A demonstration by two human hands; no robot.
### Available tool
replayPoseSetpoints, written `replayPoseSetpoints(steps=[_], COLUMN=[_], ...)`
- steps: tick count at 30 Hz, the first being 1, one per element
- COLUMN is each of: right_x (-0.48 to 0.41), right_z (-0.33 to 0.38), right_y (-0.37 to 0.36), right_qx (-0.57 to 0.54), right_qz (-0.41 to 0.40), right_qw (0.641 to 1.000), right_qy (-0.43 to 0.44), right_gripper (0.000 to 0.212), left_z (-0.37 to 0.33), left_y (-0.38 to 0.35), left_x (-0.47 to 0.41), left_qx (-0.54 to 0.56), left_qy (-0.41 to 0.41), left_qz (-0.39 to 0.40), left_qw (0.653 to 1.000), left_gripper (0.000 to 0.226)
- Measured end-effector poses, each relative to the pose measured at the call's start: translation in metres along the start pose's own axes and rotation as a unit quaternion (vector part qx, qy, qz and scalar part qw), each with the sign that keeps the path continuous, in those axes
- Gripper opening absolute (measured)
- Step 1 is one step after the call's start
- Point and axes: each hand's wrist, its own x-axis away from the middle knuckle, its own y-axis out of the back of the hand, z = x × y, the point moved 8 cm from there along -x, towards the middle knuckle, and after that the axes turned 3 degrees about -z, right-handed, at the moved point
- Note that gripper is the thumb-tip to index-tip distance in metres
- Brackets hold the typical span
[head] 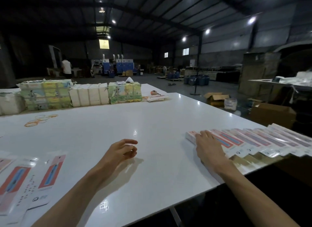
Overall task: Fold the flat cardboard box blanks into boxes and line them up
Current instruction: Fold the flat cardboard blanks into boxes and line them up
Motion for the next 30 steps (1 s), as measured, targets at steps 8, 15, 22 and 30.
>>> replayPoseSetpoints(steps=[8,15,22,30], right_x=[-0.046,-0.034,-0.040,-0.044], right_z=[0.168,0.233,0.227,0.224], right_y=[0.023,-0.016,-0.031,-0.032], right_qx=[-0.153,-0.238,-0.291,-0.343], right_qz=[-0.030,-0.016,0.009,0.034], right_qw=[0.977,0.954,0.940,0.926], right_qy=[0.143,0.183,0.181,0.156], right_gripper=[0.023,0.020,0.022,0.022], left_z=[-0.008,-0.028,-0.075,-0.100], left_y=[0.002,0.040,0.153,0.229], left_x=[0.005,0.017,0.066,0.146], left_qx=[-0.071,-0.172,-0.557,-0.716], left_qy=[-0.006,0.041,0.147,0.322], left_qz=[-0.039,-0.142,-0.204,-0.273], left_qw=[0.997,0.974,0.791,0.556], left_gripper=[0.024,0.020,0.040,0.110])
